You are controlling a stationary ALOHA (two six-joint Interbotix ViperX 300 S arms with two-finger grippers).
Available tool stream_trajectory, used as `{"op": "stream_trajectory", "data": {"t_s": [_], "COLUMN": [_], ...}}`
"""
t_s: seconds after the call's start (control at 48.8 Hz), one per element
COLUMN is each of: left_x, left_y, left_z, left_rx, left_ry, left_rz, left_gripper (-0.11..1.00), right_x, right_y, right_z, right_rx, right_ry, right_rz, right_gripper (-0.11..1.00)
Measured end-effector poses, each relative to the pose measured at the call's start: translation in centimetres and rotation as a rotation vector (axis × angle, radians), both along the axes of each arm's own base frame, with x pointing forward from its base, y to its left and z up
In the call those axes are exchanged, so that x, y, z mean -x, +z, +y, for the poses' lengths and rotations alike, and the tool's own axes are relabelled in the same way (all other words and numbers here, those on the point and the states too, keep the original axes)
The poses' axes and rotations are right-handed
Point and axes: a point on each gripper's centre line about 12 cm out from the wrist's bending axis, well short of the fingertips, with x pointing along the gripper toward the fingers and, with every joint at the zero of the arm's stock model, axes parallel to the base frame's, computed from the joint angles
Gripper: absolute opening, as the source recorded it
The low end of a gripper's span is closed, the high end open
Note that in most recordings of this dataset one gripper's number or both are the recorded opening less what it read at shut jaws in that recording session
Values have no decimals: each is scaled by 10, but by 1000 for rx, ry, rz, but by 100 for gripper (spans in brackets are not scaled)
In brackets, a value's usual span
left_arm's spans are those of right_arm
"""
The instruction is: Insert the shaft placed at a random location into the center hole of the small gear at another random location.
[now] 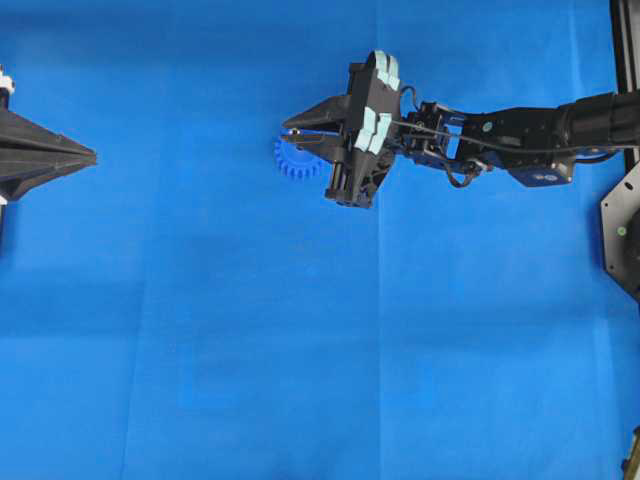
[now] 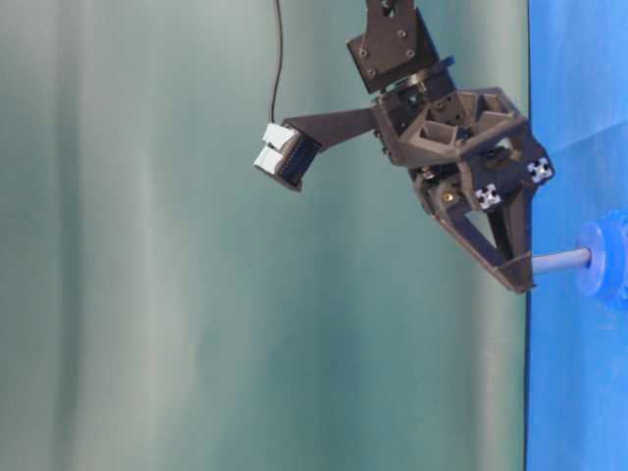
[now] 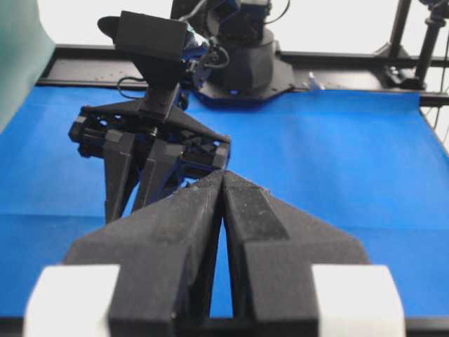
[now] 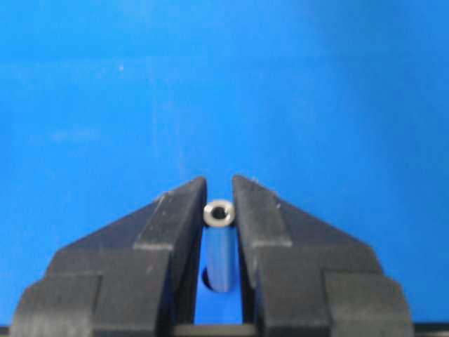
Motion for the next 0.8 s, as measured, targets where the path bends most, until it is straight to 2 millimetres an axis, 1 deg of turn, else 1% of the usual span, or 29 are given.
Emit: {"op": "stream_trajectory", "data": {"t_s": [0.082,0.266,0.348,0.573,0.635,0.799], "left_x": [0,0,0,0,0,0], "left_y": [0,0,0,0,0,0], "left_z": [0,0,0,0,0,0], "left_rx": [2,0,2,2,0,2], "left_ry": [0,0,0,0,-2,0], "left_rz": [0,2,3,3,3,1], "left_gripper": [0,0,0,0,0,0], "right_x": [1,4,5,4,3,0], "right_y": [8,37,42,42,39,19], "right_z": [0,-1,0,2,3,1], "right_rx": [7,28,33,34,29,19], "right_ry": [2,0,2,9,9,1], "right_rz": [-16,-83,-91,-94,-89,-63], "right_gripper": [3,3,3,3,3,3]}}
